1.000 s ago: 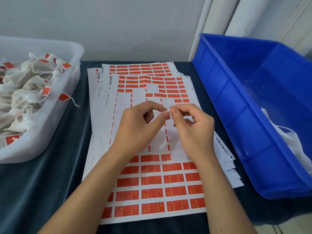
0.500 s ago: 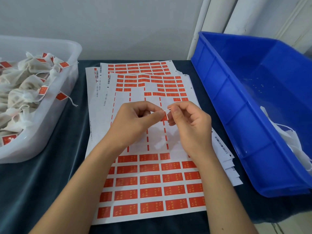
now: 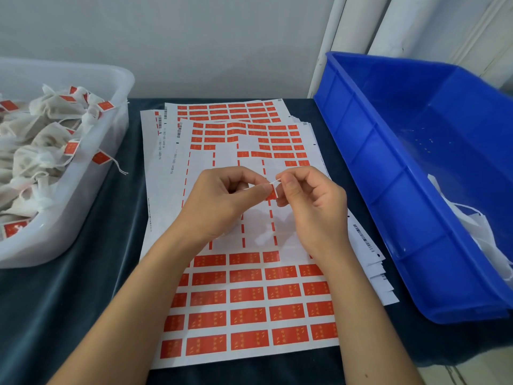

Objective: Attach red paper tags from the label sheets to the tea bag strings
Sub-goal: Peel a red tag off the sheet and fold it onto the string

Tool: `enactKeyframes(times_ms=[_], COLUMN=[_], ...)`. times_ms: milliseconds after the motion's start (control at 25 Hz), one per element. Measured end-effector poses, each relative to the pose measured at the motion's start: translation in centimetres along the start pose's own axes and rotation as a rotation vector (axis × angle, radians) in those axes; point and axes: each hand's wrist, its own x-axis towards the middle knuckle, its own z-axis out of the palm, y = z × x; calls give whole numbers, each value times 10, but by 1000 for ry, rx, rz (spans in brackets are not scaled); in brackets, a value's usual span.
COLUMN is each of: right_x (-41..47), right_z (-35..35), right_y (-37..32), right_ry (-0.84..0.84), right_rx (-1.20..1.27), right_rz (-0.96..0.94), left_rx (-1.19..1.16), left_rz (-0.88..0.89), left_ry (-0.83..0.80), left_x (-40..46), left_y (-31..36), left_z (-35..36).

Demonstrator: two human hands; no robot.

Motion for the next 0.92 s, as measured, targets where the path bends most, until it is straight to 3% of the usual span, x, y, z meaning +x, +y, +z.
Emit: enactKeyframes(times_ms=[400, 520, 640, 920], right_x=[0, 0, 0, 0], right_z=[-1, -1, 4, 6], right_y=[1, 1, 4, 6], right_ry=[-26, -134, -226, -183], right_rx=[36, 137, 80, 41], right_rz=[12, 42, 33, 8], left_rx=[-2, -69, -106, -46], left_rz=[-8, -13, -35, -67], left_ry=[32, 40, 48, 86], left_x=[2, 0, -1, 1], left_y=[-2, -1, 1, 0], left_z=[1, -1, 0, 2])
